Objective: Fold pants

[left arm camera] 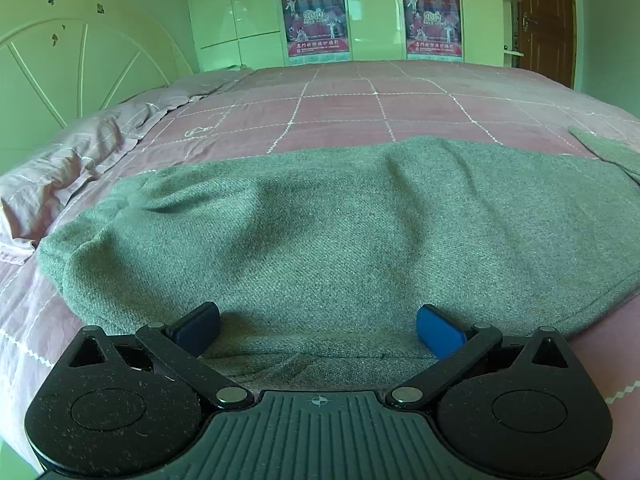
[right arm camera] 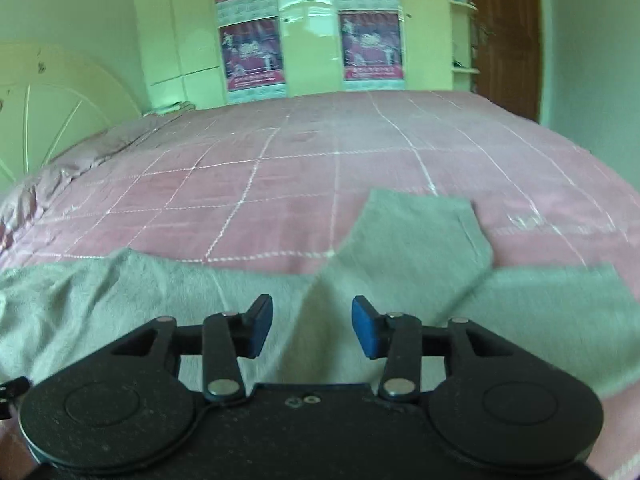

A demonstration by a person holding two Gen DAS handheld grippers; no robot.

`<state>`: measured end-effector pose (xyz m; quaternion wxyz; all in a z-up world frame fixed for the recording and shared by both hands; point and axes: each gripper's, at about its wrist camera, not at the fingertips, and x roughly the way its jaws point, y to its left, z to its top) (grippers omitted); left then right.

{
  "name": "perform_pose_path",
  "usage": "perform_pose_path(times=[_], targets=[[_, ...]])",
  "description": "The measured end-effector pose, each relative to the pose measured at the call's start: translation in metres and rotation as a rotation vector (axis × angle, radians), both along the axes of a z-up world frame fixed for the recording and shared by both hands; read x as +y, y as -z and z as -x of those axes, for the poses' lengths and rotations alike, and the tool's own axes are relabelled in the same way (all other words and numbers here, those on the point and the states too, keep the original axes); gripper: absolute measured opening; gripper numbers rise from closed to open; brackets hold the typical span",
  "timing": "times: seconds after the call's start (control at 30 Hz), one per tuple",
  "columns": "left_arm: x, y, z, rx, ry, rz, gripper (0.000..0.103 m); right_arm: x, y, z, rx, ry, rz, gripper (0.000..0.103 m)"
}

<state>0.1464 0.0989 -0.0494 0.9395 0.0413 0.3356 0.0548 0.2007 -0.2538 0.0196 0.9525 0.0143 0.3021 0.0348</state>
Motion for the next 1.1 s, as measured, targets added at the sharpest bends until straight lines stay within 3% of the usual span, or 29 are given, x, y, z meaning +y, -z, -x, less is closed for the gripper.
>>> perform_pose_path(times=[0.1,0.13,0.17,0.33,0.43,0.53,0.57,0.7,0.77,0.87,1.03,1.1], targets=[[-0.001,0.0,0.0,0.001,0.0,0.001,0.103,0.021,0.016,-0.041,0.105,-0.025,0.148,0.038],[-0.001,0.0,0.0,0.0,0.0,0.003,0.103,0.023,0.022,-0.05,0.139,-0.035,0.18,0.028],[0.0,0.0,0.0,0.0,0.001,0.004,0.103,0.021,0.025,-0.053,0.151,-0.053,0.189,0.0],[0.0,0.001,0.002,-0.009,0.0,0.007,0.103,-0.037,0.006,0.006,0.038,0.098,0.056,0.0],[0.0,0.003,0.002,-0.017,-0.002,0.008,0.103,-0.078,0.026,0.045,0.083,0.186,-0.112,0.0],[0.001,0.002,0.002,-0.01,-0.002,0.006,0.103,-0.099,0.05,0.061,0.115,0.23,-0.231,0.001],[0.001,0.001,0.001,-0.005,-0.001,0.004,0.103,-0.101,0.045,0.063,0.094,0.235,-0.245,0.011],[0.001,-0.009,0.002,0.0,-0.013,0.002,0.103,-0.101,0.015,0.067,-0.016,0.227,-0.18,0.024],[-0.007,-0.014,0.005,-0.017,-0.002,-0.014,0.103,-0.103,0.008,0.058,-0.037,0.21,-0.181,0.035],[-0.019,-0.013,0.005,-0.013,0.018,-0.012,0.103,-0.101,-0.003,0.035,-0.058,0.16,-0.163,0.035],[-0.035,-0.019,0.002,0.002,0.024,-0.001,0.103,-0.062,-0.011,-0.008,-0.043,0.009,-0.036,0.035],[-0.038,-0.017,-0.001,0.021,0.015,0.015,0.103,-0.033,-0.004,-0.025,0.01,-0.061,0.083,0.038]])
